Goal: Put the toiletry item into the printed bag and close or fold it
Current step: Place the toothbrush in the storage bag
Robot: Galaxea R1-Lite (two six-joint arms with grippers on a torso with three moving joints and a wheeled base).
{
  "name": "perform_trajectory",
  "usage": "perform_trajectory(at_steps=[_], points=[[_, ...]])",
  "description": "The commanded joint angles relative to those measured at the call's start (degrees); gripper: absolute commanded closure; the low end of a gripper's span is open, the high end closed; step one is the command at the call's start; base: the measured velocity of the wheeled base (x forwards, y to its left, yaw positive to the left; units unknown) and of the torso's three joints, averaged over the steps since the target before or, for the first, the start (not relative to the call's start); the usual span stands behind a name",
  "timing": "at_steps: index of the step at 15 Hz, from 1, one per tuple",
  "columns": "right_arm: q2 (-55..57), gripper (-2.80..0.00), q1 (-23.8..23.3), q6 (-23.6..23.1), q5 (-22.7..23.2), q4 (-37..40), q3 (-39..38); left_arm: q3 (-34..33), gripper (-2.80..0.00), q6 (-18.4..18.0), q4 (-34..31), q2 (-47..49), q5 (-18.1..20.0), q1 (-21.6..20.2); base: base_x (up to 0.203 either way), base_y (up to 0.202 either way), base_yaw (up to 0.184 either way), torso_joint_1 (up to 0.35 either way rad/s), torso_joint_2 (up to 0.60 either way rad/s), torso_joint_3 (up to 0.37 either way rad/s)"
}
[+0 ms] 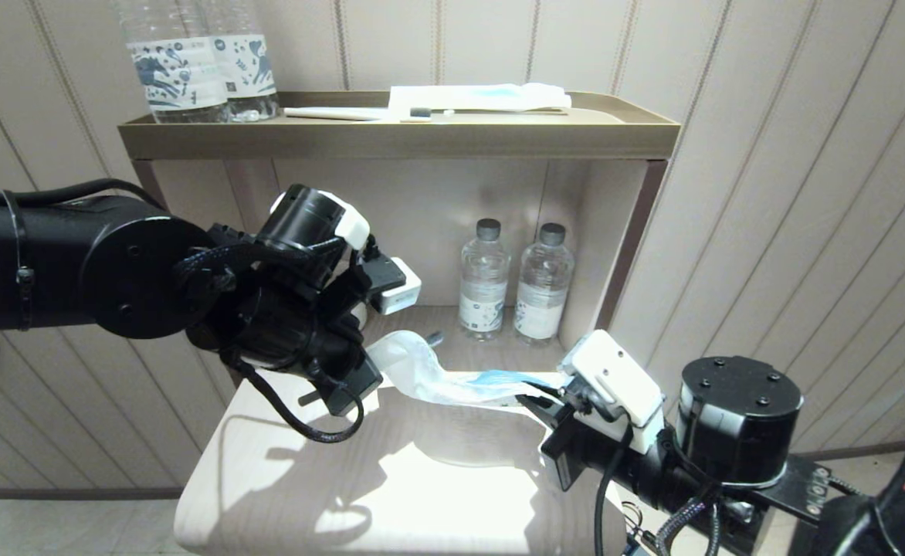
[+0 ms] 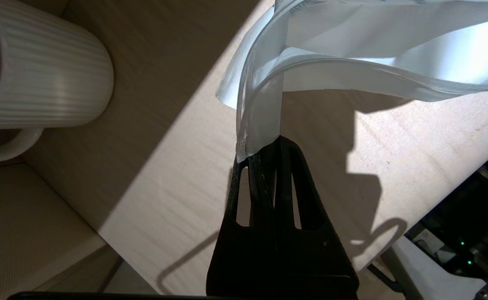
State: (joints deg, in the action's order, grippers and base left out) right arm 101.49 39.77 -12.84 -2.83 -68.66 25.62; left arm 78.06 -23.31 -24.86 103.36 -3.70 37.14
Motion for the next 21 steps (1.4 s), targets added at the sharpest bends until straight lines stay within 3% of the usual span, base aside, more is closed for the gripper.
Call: perform_trajectory(at_steps=[1, 4, 11, 17, 21], points=[[-0.42, 0.0, -0.22, -0.27, 0.01, -0.34, 0.12, -0.54, 0.0, 0.03, -0.1, -0.36, -0.72, 0.03, 0.0, 0.0, 0.0, 0.0, 0.0, 0.0], [0.62, 0.0, -0.18, -0.79, 0.48, -0.41, 0.21, -0.45, 0.0, 0.46, -0.02, -0.39, -2.1, 1.04, 0.0, 0.0, 0.0, 0.0, 0.0, 0.0], [2.49, 0.0, -0.84, -0.79, 0.54, -0.86, 0.39, 1.75, 0.0, 2.37, 0.27, 2.98, -5.68, 7.94, 0.0, 0.0, 0.0, 0.0, 0.0, 0.0], [2.22, 0.0, -1.45, -0.79, 0.89, -0.86, 0.48, 1.66, 0.0, 2.92, -0.02, 2.83, -6.09, 8.73, 0.0, 0.0, 0.0, 0.0, 0.0, 0.0], [2.22, 0.0, -2.24, -0.79, 1.82, -0.95, 0.33, 1.91, 0.0, 2.83, -0.07, 2.46, -9.3, 7.91, 0.0, 0.0, 0.0, 0.0, 0.0, 0.0]])
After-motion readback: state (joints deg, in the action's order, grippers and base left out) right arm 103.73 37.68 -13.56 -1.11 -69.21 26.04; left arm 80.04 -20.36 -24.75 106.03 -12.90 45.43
